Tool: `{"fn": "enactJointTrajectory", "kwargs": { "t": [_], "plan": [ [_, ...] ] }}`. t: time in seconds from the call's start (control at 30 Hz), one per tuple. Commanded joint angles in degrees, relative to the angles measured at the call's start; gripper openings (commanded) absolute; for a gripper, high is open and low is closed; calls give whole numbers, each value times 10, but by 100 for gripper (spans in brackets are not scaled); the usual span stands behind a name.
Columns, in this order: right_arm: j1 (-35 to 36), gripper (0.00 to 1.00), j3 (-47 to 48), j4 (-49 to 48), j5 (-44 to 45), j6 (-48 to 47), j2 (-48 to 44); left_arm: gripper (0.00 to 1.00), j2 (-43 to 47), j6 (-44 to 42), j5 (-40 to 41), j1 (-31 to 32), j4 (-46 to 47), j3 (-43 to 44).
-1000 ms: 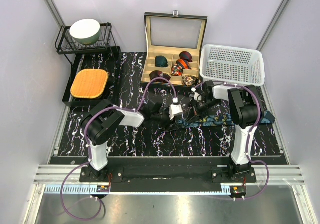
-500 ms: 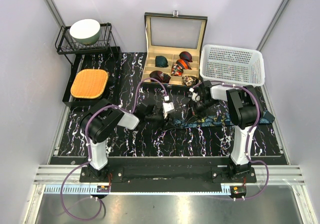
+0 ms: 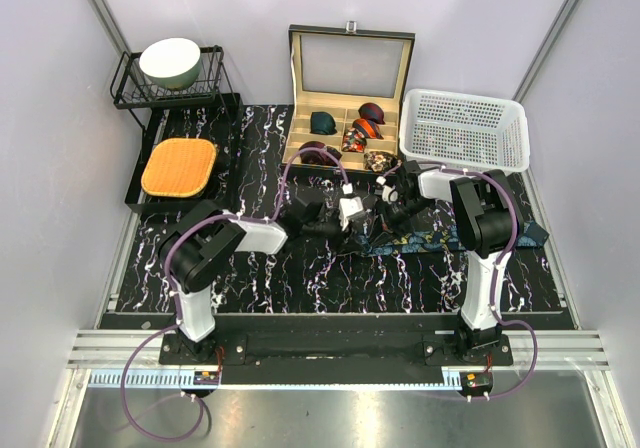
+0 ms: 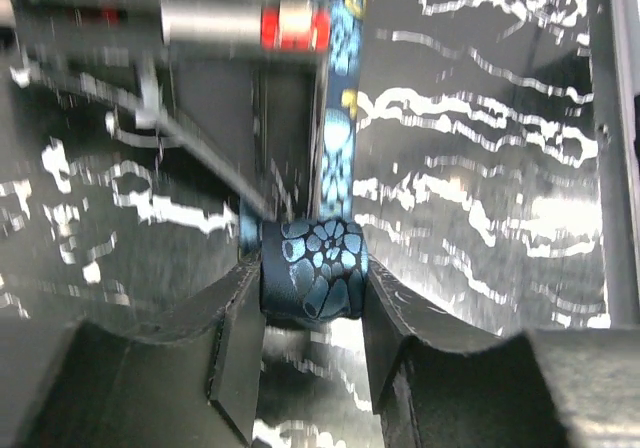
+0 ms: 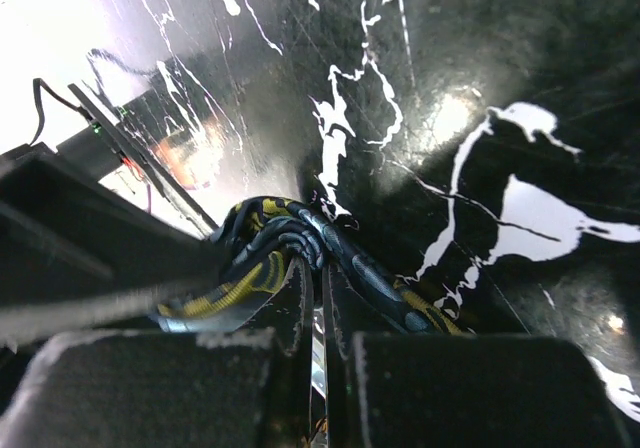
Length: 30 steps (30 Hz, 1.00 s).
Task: Roll the ties
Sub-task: Roll the tie at the center of the board.
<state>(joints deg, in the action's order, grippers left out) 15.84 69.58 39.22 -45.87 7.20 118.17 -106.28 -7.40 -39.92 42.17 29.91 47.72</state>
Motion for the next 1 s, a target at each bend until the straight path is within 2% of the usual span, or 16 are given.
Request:
{"fn": "enactJointTrajectory", "kwargs": {
  "t": [0.0, 0.27, 0.5, 0.7, 0.97],
  "plan": [
    [16, 0, -11, -54, 99, -10, 22, 42, -26, 15, 21, 19, 3, 49],
    [17, 0, -17, -60, 84, -8, 24, 42, -81, -38, 34, 36, -41, 67],
    [16, 0, -24, -72, 57, -4, 15, 40, -102, -132, 76, 49, -157, 69],
    [14, 0, -34, -85, 16, 2, 0, 39, -118, -161, 123, 62, -234, 75],
    [-30, 16, -14, -55, -35, 11, -26, 29, -123, -192, 155, 63, -317, 72]
  ]
}}
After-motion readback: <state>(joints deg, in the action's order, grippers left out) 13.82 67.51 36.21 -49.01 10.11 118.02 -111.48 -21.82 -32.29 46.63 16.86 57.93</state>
